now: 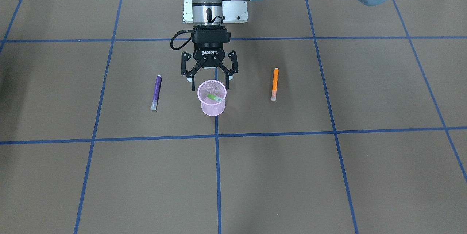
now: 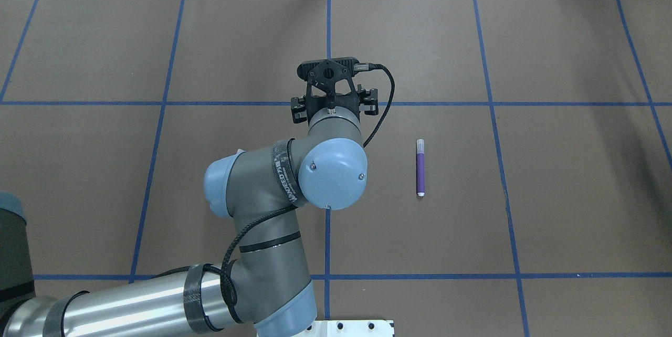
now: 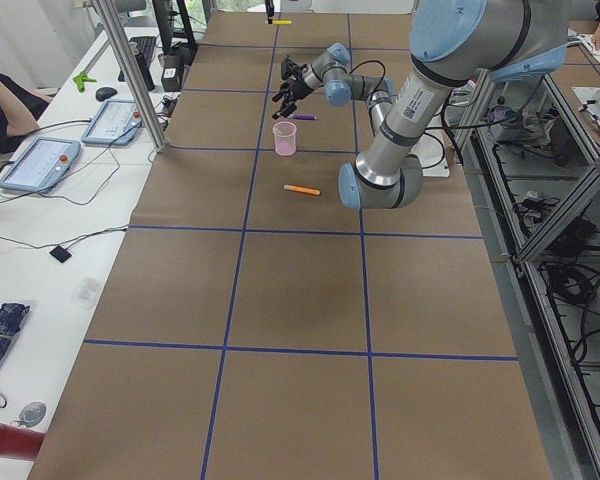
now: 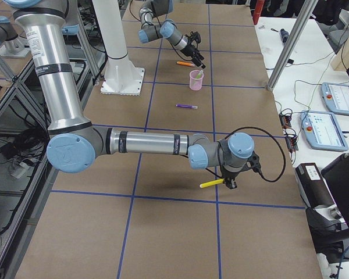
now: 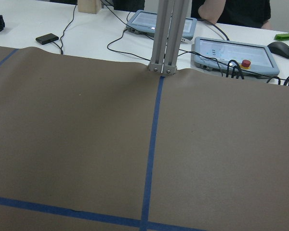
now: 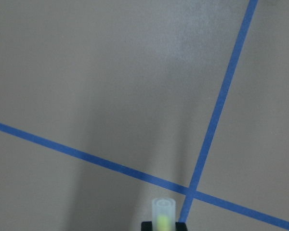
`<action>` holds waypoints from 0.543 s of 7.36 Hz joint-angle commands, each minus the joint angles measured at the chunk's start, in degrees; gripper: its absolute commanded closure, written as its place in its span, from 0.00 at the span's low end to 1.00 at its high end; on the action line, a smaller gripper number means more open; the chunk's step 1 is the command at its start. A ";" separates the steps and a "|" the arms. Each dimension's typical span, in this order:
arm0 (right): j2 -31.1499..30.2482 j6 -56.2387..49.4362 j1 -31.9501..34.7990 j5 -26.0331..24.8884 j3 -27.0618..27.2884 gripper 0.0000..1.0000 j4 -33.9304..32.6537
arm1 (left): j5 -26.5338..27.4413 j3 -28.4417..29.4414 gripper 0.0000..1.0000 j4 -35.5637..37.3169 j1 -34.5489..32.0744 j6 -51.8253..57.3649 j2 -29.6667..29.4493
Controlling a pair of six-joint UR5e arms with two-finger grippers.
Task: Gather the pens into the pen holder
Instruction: 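Lower the green marker into the pink cup and open the left gripper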
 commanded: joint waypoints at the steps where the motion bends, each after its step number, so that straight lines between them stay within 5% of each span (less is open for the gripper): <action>1: 0.13 7.23 -0.35 0.98 2.39 1.00 0.50 | -12.19 -2.09 0.01 2.90 -5.61 6.59 0.05; 4: 0.22 11.12 -0.88 0.89 7.22 1.00 0.51 | -36.27 -2.10 0.04 7.92 -13.26 19.15 1.72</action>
